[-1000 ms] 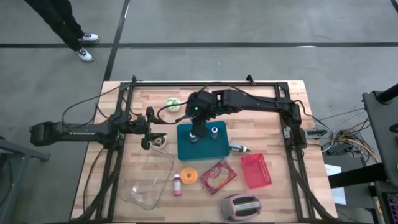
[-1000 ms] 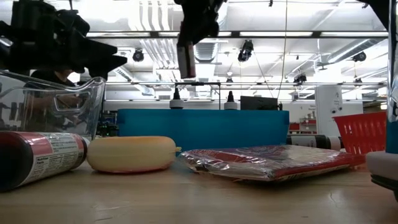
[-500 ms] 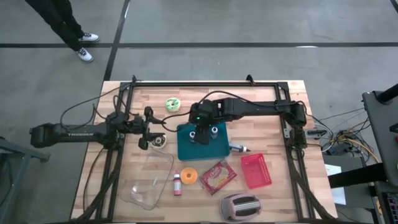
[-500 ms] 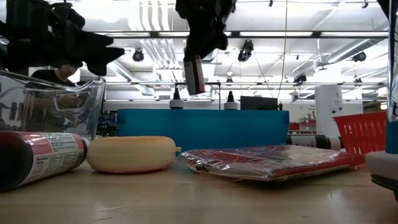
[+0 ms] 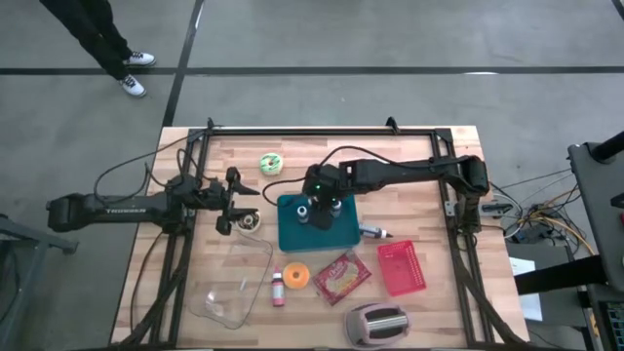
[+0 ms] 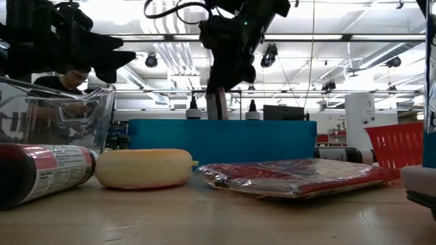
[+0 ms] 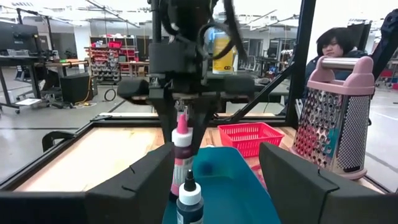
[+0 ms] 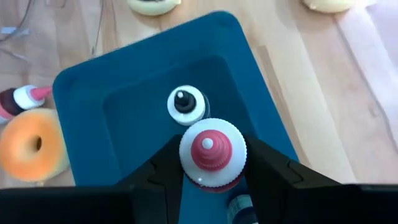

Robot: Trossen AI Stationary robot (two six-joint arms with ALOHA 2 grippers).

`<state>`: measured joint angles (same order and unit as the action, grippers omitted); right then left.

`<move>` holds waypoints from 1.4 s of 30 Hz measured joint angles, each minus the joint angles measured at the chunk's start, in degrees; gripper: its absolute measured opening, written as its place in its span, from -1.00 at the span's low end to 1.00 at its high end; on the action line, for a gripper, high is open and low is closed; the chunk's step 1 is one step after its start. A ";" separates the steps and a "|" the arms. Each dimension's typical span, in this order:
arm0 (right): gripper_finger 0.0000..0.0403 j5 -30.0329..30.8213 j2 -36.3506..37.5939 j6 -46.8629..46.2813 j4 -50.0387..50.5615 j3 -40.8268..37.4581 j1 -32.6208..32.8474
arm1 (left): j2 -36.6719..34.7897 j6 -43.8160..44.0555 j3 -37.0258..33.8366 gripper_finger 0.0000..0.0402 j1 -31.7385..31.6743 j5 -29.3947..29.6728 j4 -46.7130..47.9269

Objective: Pick & Place Food Item
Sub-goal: Put the top pink food coloring bottle into the blue bin

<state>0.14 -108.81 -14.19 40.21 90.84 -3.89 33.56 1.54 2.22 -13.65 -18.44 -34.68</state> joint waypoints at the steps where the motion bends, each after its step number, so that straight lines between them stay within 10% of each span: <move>1: -0.38 -0.57 -0.01 0.01 -0.33 -0.35 -0.20 | 0.00 0.00 0.00 0.18 0.00 0.00 0.02; 42: -0.38 -12.42 -3.55 0.23 -16.35 -11.80 -5.81 | 0.00 0.00 0.00 0.18 0.00 0.37 -0.44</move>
<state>-12.28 -112.36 -13.96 23.86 79.05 -9.69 33.56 1.54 2.22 -13.65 -18.06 -35.11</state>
